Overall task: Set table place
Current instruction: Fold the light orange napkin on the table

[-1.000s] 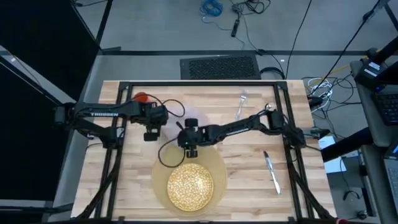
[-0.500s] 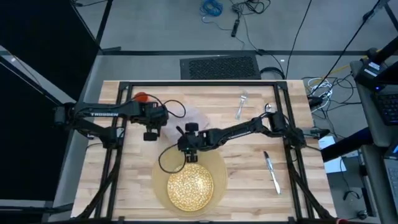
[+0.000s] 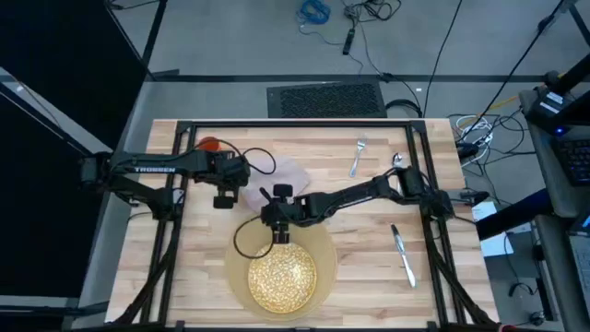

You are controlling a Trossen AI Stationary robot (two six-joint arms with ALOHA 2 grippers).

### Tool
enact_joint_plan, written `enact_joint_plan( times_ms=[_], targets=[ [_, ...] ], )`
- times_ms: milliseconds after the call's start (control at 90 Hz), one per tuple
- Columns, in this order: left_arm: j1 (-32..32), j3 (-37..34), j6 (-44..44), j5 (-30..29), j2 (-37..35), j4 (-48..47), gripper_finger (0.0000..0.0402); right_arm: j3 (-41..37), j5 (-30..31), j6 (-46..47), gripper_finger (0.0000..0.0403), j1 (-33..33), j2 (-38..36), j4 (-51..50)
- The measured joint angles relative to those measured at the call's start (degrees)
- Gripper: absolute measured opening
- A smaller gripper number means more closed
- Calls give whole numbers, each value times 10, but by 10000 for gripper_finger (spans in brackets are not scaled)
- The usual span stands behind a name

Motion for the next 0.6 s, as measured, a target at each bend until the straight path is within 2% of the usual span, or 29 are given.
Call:
enact_joint_plan(
  times_ms=[78, 600],
  targets=[
    [0, 0, 0, 0, 0, 0, 0, 0, -25, 7, 160, -4, 8, 13],
    [0, -1, 0, 0, 0, -2, 0, 0, -10, 15, 160, -10, 50, 18]
  ],
)
